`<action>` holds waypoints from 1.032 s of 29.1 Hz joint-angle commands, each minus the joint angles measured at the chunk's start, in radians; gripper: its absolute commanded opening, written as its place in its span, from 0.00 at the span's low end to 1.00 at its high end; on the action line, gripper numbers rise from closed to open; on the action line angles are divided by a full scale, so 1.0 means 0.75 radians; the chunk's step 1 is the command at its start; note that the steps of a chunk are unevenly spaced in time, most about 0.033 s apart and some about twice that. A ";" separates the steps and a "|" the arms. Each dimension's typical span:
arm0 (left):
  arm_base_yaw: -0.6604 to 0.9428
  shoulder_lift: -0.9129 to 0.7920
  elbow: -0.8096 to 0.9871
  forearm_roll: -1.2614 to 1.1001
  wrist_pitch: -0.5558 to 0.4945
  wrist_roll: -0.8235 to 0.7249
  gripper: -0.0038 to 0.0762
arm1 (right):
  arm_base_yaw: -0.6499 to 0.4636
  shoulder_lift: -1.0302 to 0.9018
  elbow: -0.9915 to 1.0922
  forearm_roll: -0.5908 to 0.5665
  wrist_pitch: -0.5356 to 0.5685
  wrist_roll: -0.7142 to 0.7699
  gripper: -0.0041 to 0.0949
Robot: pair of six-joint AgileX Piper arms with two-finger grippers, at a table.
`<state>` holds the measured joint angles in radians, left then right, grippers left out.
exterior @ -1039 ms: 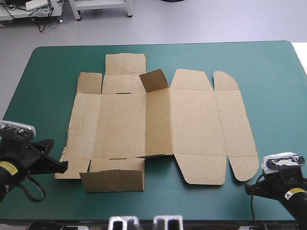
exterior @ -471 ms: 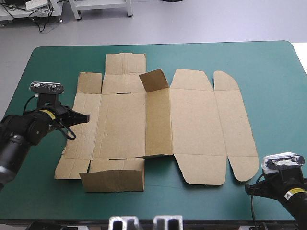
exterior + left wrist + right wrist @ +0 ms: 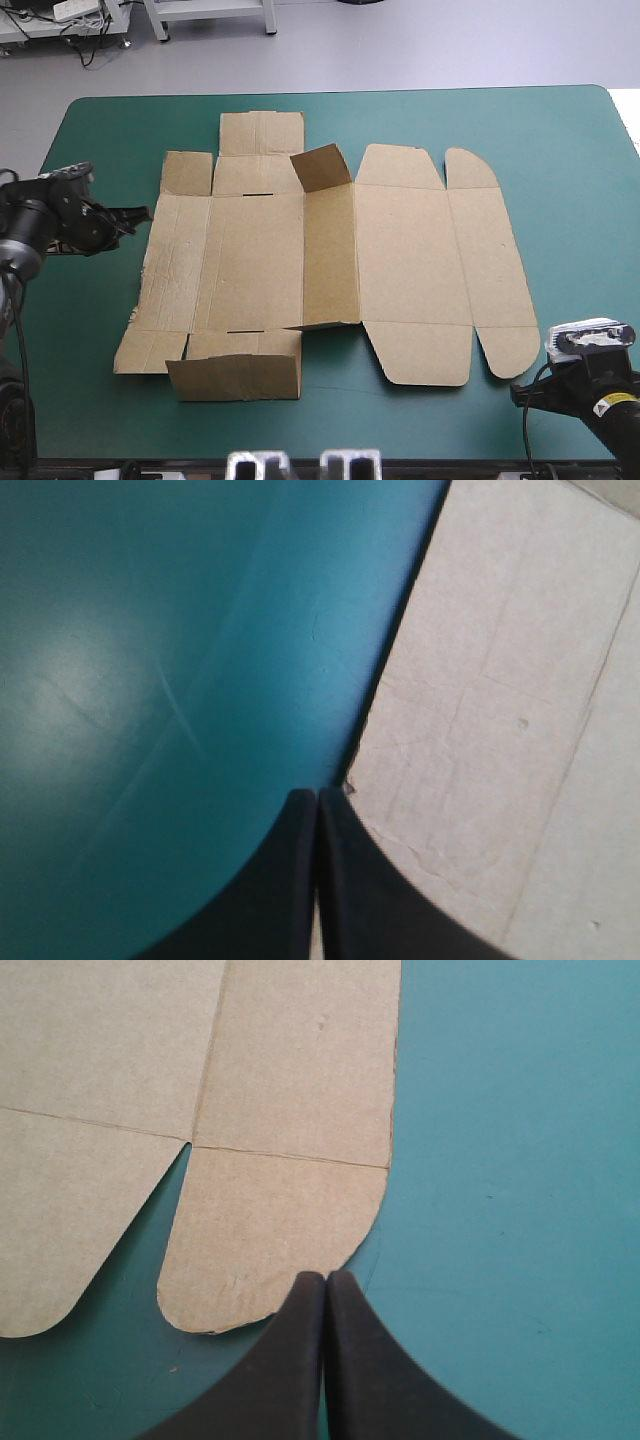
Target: Fold the box
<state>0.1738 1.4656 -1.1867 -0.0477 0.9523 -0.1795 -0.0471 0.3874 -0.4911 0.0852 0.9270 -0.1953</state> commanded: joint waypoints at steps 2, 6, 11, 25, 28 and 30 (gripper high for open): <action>0.279 0.008 -0.136 -0.621 0.170 0.464 0.03 | 0.001 0.008 -0.039 0.003 -0.076 -0.010 0.02; 0.402 0.035 -0.136 -0.784 0.255 0.622 0.03 | 0.001 0.008 -0.039 0.003 -0.076 -0.010 0.02; 0.429 0.035 -0.136 -0.640 0.280 0.702 0.04 | 0.001 0.008 -0.039 0.003 -0.076 -0.010 0.02; 0.420 0.138 -0.137 -0.630 0.456 0.801 0.53 | 0.001 0.011 -0.039 0.000 -0.076 -0.010 0.02; 0.420 0.162 -0.137 -0.634 0.456 0.817 0.66 | 0.001 0.011 -0.039 0.000 -0.076 -0.010 0.02; 0.420 0.173 -0.131 -0.643 0.456 0.817 0.66 | 0.001 0.011 -0.039 0.000 -0.076 -0.008 0.02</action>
<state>0.4919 1.6190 -1.2565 -0.4837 1.2176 0.4274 -0.0471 0.3874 -0.4911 0.0852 0.9243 -0.1960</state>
